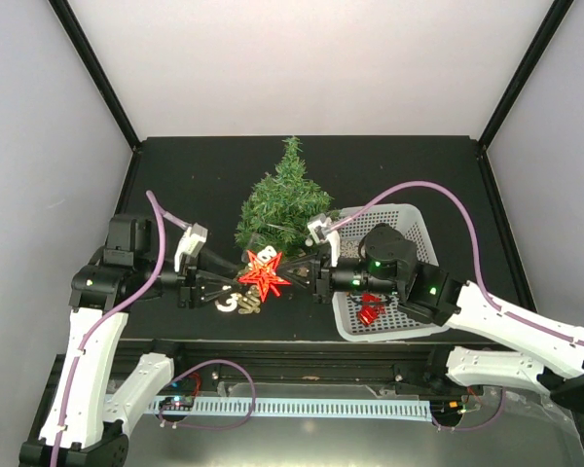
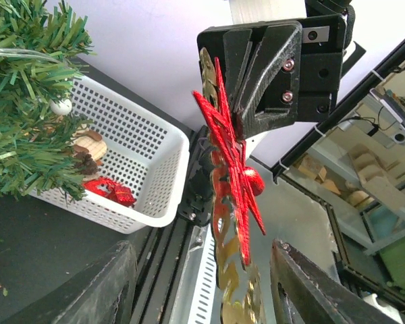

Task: Decorate the small christmas tree

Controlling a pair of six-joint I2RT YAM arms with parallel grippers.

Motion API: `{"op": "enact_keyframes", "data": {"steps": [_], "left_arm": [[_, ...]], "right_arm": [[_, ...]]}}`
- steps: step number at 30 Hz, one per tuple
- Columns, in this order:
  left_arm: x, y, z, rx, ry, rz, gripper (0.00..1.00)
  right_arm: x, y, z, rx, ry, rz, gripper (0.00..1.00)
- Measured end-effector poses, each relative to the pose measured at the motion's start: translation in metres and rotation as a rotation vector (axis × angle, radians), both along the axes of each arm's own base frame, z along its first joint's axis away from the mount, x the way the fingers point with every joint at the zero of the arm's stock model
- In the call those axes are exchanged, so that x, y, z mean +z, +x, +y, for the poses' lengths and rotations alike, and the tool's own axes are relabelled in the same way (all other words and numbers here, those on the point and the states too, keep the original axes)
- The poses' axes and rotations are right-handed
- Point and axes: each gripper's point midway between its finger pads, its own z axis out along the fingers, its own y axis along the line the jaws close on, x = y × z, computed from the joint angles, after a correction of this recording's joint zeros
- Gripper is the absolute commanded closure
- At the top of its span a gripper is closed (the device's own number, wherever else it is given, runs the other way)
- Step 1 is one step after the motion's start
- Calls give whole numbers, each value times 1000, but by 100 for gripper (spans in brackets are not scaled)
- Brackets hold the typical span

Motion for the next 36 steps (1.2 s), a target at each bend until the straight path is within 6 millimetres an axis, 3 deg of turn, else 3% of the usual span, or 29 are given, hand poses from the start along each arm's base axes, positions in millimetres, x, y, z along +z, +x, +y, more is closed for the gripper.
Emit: {"op": "enact_keyframes", "data": {"steps": [6, 12, 28, 36], "left_arm": [[1, 2, 1, 10, -2, -2, 63], [2, 2, 1, 13, -4, -5, 97], [4, -1, 2, 15, -17, -26, 99], [5, -2, 4, 26, -23, -35, 98]], "right_arm": [[-7, -3, 12, 22, -18, 14, 99], [-12, -3, 21, 31, -33, 23, 99], [-9, -2, 21, 30, -23, 23, 99], [-10, -1, 23, 28, -21, 32, 88]]}}
